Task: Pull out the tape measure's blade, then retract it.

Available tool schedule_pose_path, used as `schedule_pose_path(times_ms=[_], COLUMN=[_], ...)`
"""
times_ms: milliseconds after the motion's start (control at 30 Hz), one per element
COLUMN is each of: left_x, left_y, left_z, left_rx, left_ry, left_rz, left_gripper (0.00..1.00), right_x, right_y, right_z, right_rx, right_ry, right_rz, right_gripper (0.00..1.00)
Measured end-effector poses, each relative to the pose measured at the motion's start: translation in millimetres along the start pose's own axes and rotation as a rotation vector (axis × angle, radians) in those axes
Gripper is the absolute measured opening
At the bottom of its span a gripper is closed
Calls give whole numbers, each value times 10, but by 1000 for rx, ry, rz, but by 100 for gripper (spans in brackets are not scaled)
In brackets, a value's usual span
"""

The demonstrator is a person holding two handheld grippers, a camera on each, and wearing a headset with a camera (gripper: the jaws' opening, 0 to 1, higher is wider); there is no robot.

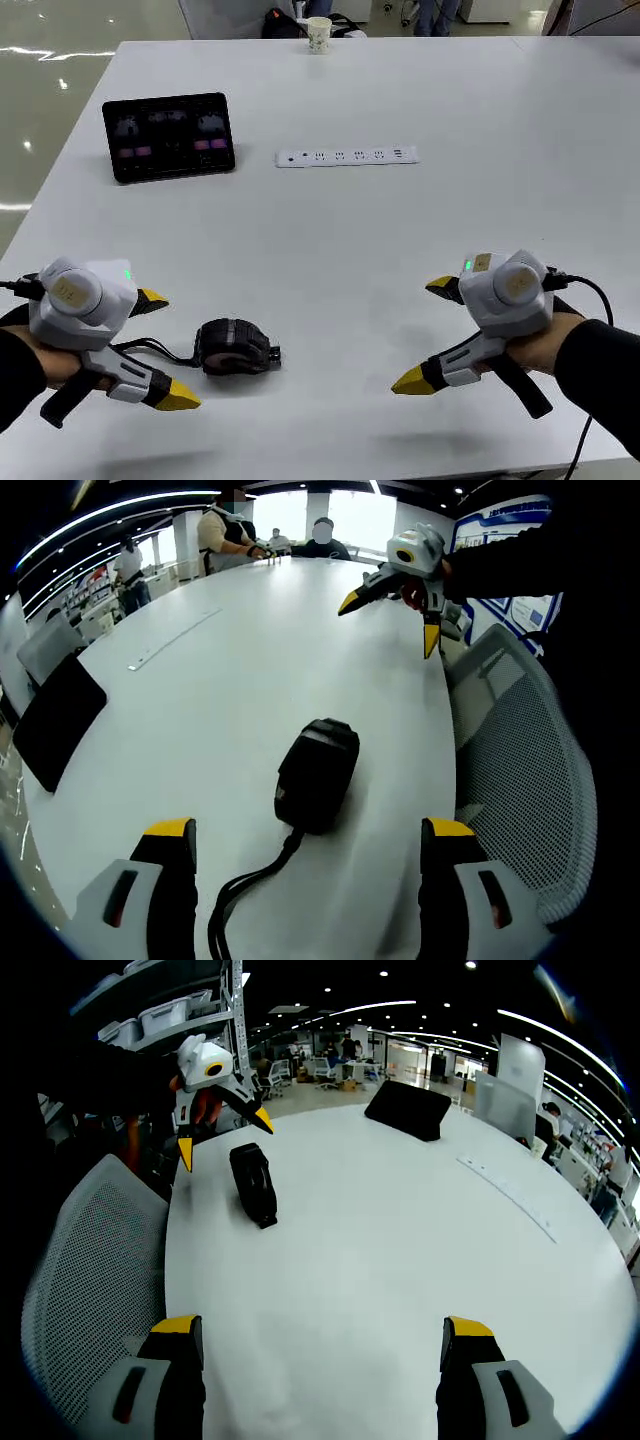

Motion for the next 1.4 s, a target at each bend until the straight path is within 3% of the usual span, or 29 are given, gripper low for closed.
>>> schedule_pose_path(times_ms=[233, 533, 733, 900, 1067, 1167, 1400], left_x=[-63, -190, -255, -285, -231, -242, -242], left_y=[37, 2, 4, -25, -8, 3, -23], left_z=[91, 187, 272, 355, 442, 502, 570], left_rx=[1, 36, 40, 63, 58, 58, 77], left_ry=[46, 79, 114, 122, 139, 133, 154], left_rz=[107, 161, 211, 202, 200, 187, 214], left_gripper=[87, 84, 79, 76, 73, 66, 61], right_x=[-115, -267, -312, -347, -403, -435, -558], right_y=[3, 149, 195, 233, 288, 305, 316], right_z=[120, 356, 496, 593, 694, 760, 826], right_rx=[-20, -87, -118, -146, -174, -184, -190], right_ry=[-8, -32, -24, -15, -6, -6, -26], right_rz=[-50, -149, -163, -159, -168, -167, -169], right_gripper=[99, 99, 99, 98, 93, 91, 85])
Point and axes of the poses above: the centre of the closed fingertips' face, and the gripper's own axes: z roughly forward along the fingers, y roughly to its left, x roughly out of its underside, the point moved 2 cm from there along -z, roughly backward along the fingers
